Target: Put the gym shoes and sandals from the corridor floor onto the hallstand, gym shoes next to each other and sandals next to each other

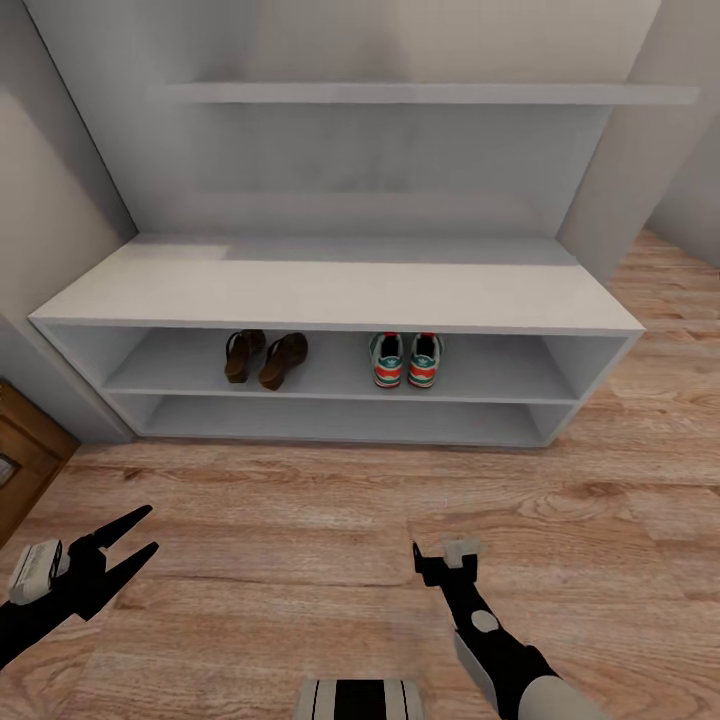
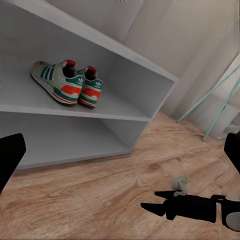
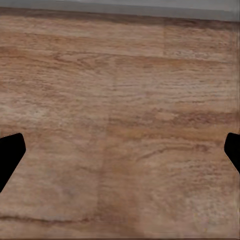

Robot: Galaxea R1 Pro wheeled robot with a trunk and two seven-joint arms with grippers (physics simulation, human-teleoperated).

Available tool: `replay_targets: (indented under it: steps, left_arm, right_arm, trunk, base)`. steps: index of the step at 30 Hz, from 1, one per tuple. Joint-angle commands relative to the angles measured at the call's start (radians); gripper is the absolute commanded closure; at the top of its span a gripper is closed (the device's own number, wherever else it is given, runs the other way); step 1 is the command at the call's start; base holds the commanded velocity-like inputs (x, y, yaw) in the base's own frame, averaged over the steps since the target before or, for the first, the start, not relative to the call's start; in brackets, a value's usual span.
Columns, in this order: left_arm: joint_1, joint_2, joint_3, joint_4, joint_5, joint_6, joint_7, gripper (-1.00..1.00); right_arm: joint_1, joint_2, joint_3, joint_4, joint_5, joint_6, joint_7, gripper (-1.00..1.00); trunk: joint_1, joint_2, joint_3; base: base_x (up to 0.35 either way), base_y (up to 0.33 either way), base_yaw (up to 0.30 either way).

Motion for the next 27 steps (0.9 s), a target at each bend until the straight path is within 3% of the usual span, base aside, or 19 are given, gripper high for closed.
replay_targets:
  steps: [1, 7, 27]
  left_arm:
    - [-0.001, 0.000, 0.000, 0.000, 0.000, 0.011, -0.004, -1.00]
    - [-0.001, 0.000, -0.001, 0.000, -0.007, 0.010, -0.004, -1.00]
    - [-0.003, 0.000, -0.004, 0.005, -0.018, 0.010, 0.000, -1.00]
  right_arm:
    - [-0.001, -0.002, 0.009, 0.015, -0.008, -0.018, -0.007, -1.00]
    - [-0.001, -0.008, 0.008, 0.118, -0.009, -0.110, -0.009, -1.00]
    - [-0.001, -0.009, 0.007, 0.179, -0.009, -0.123, -0.013, -1.00]
  trunk:
    - [-0.001, 0.000, 0.003]
    - [-0.007, 0.008, 0.026]
    - [-0.083, 0.148, 0.089]
  base:
    - [0.000, 0.000, 0.000]
    - [0.000, 0.000, 0.000]
    - [0.000, 0.000, 0.000]
